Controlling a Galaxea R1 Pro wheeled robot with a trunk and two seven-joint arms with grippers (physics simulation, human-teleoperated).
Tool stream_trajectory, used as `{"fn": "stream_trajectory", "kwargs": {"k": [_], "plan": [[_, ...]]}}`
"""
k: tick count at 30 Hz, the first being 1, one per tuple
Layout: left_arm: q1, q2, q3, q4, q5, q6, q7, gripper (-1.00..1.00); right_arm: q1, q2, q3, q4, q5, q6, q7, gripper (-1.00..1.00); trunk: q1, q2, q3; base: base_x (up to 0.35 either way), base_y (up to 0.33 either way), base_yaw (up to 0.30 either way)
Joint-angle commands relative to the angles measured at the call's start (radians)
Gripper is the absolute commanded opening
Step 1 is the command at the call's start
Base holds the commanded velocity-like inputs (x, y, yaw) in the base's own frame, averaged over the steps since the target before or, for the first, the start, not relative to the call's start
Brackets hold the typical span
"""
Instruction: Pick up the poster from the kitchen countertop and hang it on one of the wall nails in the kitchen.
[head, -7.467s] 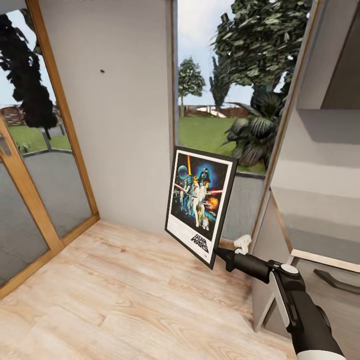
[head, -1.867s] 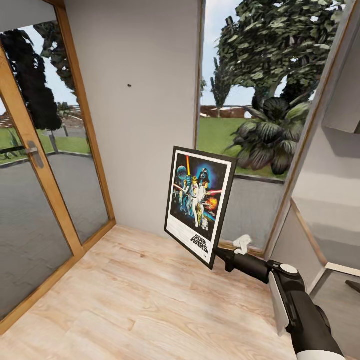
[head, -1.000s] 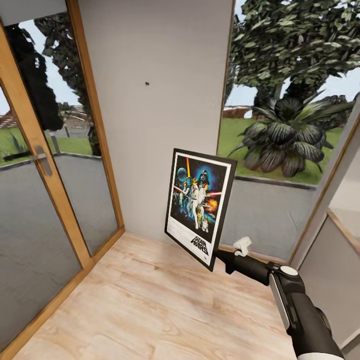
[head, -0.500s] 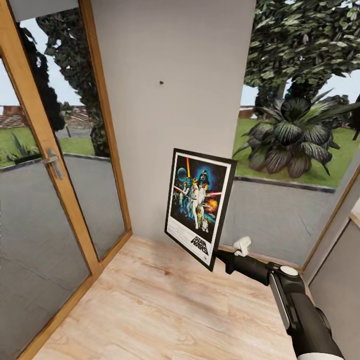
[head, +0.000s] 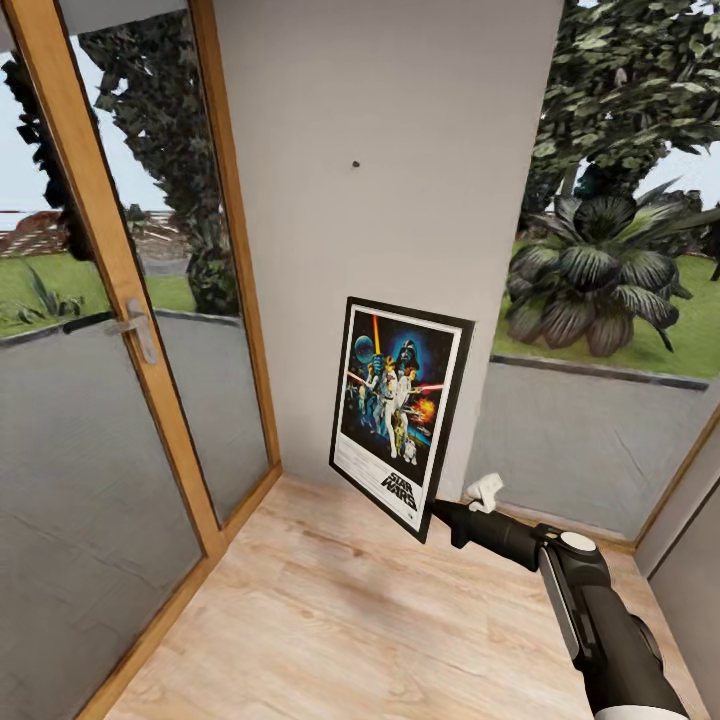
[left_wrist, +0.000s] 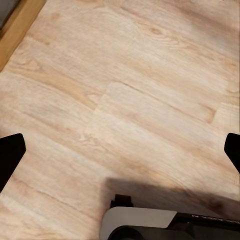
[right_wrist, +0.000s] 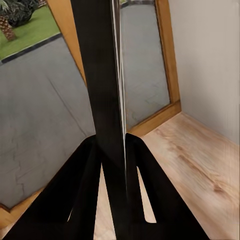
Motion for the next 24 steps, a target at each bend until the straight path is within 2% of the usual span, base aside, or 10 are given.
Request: {"fn": "stream_trajectory", "kwargs": {"k": [1,24], "plan": [[0.0,0.0,0.002,-0.002,0.0,0.006,-0.005,1.0,-0.001,0.001,-0.002,-0.001,0.004,0.008,0.009,-1.0,0.001,-0.002,-0.002,0.08,0.34,0.0],[0.0,0.0,0.002,-0.002,-0.001,0.006,-0.005,1.0,-0.001,0.001,-0.002,-0.001,0.005,0.008,0.008,-1.0,0.001,-0.002,-0.002,0.079,0.34,-0.005]]}}
